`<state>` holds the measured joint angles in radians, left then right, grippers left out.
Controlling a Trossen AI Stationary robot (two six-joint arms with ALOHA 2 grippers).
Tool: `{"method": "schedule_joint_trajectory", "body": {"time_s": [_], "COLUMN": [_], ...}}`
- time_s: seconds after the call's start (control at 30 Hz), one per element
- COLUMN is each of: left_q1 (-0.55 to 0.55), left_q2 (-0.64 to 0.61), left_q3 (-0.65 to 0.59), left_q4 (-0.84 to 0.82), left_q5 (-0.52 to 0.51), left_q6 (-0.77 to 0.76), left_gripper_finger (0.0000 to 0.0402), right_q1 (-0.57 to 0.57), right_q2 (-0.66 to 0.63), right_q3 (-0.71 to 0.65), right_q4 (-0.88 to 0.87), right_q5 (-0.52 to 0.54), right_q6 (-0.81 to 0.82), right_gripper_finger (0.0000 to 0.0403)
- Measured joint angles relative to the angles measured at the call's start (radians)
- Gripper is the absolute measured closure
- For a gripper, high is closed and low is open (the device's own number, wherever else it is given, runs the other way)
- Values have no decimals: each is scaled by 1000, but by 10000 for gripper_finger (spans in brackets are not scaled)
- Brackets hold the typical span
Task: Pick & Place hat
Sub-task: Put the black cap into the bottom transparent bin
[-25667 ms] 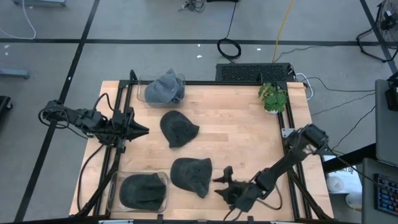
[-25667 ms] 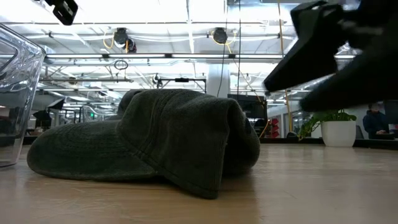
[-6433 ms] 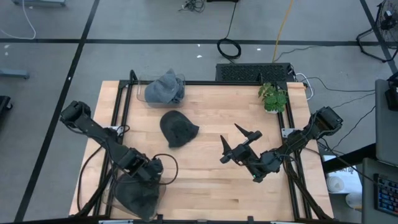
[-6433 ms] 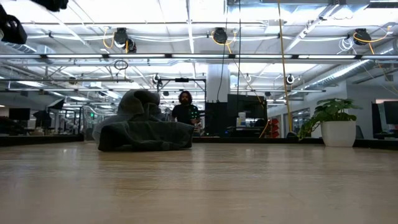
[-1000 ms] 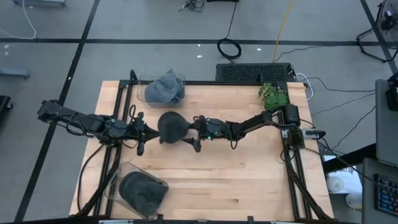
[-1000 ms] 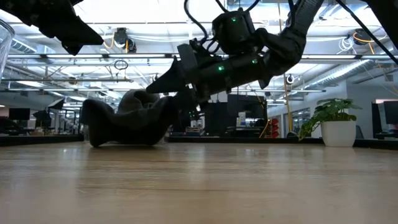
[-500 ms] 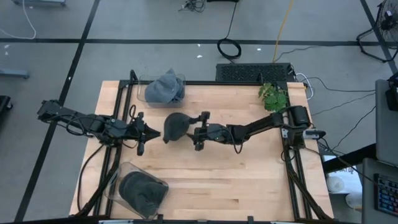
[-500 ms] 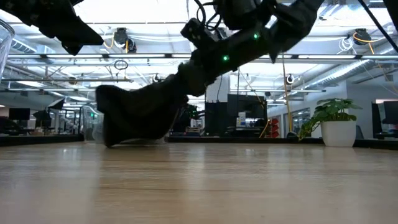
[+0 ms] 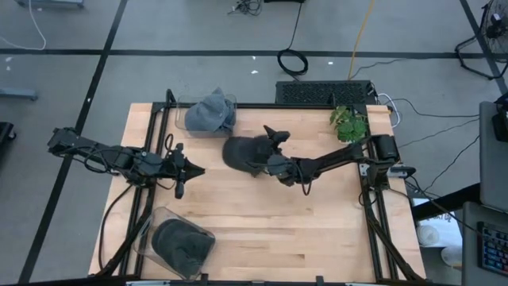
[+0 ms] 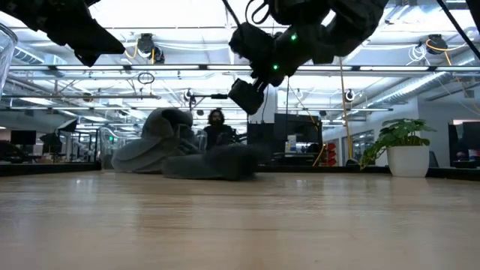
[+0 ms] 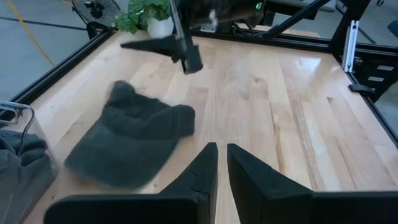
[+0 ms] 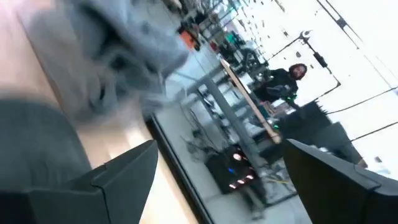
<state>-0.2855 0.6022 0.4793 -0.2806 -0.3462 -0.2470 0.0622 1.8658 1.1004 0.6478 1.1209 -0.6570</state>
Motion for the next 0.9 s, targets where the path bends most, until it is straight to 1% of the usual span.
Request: {"method": "schedule_joint_trajectory", "body": {"time_s": [0.07, 0.13, 0.2, 0.23, 0.27, 0.3, 0.33, 0.37, 0.4, 0.43, 0.47, 0.5, 0.57, 0.63, 0.73, 0.9], "left_q1": [0, 0, 0, 0, 0, 0, 0, 0, 0, 0, 0, 0, 0, 0, 0, 0], "left_q2": [0, 0, 0, 0, 0, 0, 0, 0, 0, 0, 0, 0, 0, 0, 0, 0], "left_q3": [0, 0, 0, 0, 0, 0, 0, 0, 0, 0, 0, 0, 0, 0, 0, 1], "left_q4": [0, 1, 1, 1, 1, 1, 1, 1, 1, 1, 1, 1, 1, 1, 1, 1], "left_q5": [0, 0, 0, 0, 0, 0, 0, 0, 0, 0, 0, 0, 0, 0, 0, 0], "left_q6": [0, 0, 0, 0, 0, 0, 0, 0, 0, 0, 0, 0, 0, 0, 0, 0], "left_gripper_finger": [355, 355, 355, 355, 355, 355, 355, 355, 355, 355, 355, 355, 355, 355, 355, 355], "right_q1": [-6, -17, -30, -38, -46, -58, -71, -91, -117, -146, -171, -190, -205, -188, -149, -79], "right_q2": [-8, -15, -39, -55, -80, -107, -135, -159, -177, -190, -199, -205, -202, -185, -151, -110], "right_q3": [3, 4, 0, 0, 1, 2, 2, 2, 2, 2, -2, -9, -28, -48, -77, -88], "right_q4": [14, -7, -95, -142, -208, -301, -400, -495, -583, -650, -698, -723, -725, -715, -725, -715], "right_q5": [-30, -24, -5, -9, -39, -84, -156, -251, -371, -481, -574, -648, -756, -811, -814, -813], "right_q6": [44, 97, 175, 238, 320, 424, 552, 677, 792, 868, 895, 891, 844, 779, 679, 640], "right_gripper_finger": [67, 67, 67, 67, 67, 67, 67, 67, 67, 67, 67, 67, 67, 67, 67, 67]}}
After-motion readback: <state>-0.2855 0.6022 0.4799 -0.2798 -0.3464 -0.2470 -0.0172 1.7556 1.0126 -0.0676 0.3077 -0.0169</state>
